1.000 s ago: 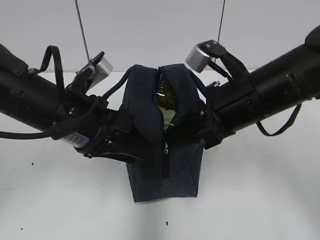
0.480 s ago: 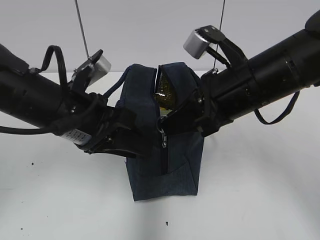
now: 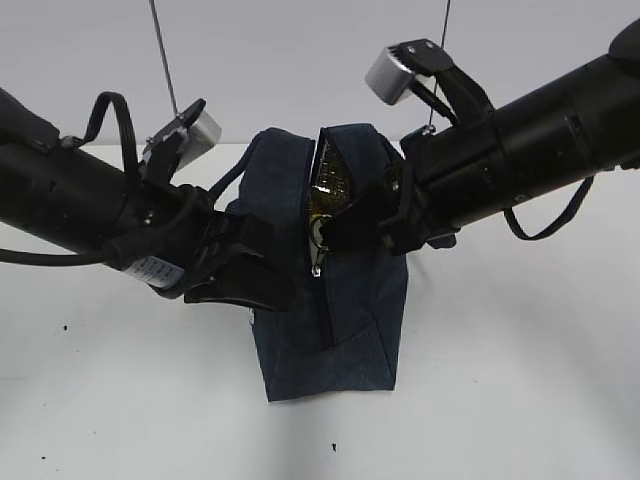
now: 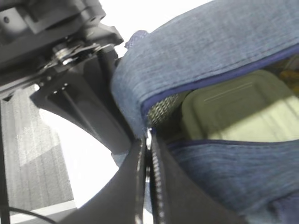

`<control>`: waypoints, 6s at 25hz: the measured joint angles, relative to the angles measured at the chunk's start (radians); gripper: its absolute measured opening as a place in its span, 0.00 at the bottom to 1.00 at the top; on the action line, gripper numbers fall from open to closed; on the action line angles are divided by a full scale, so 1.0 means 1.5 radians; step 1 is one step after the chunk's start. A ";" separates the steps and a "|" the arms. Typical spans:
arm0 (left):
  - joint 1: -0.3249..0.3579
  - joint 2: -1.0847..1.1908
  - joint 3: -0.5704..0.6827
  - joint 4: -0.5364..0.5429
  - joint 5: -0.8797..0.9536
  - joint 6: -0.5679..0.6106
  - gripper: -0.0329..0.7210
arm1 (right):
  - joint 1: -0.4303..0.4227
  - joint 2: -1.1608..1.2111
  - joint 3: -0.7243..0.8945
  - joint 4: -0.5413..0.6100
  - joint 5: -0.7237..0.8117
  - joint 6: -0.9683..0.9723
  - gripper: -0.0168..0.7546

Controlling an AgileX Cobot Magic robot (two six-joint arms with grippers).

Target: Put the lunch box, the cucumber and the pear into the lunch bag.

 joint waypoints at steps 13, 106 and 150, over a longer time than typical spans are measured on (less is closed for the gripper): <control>0.000 0.000 -0.001 -0.004 0.000 0.001 0.03 | 0.000 0.013 -0.040 0.005 -0.043 0.000 0.03; 0.144 -0.041 -0.142 0.076 0.071 -0.039 0.57 | -0.110 0.423 -0.542 0.045 0.118 0.200 0.03; 0.145 0.159 -0.302 0.033 0.120 -0.057 0.05 | -0.127 0.423 -0.542 0.039 0.133 0.213 0.03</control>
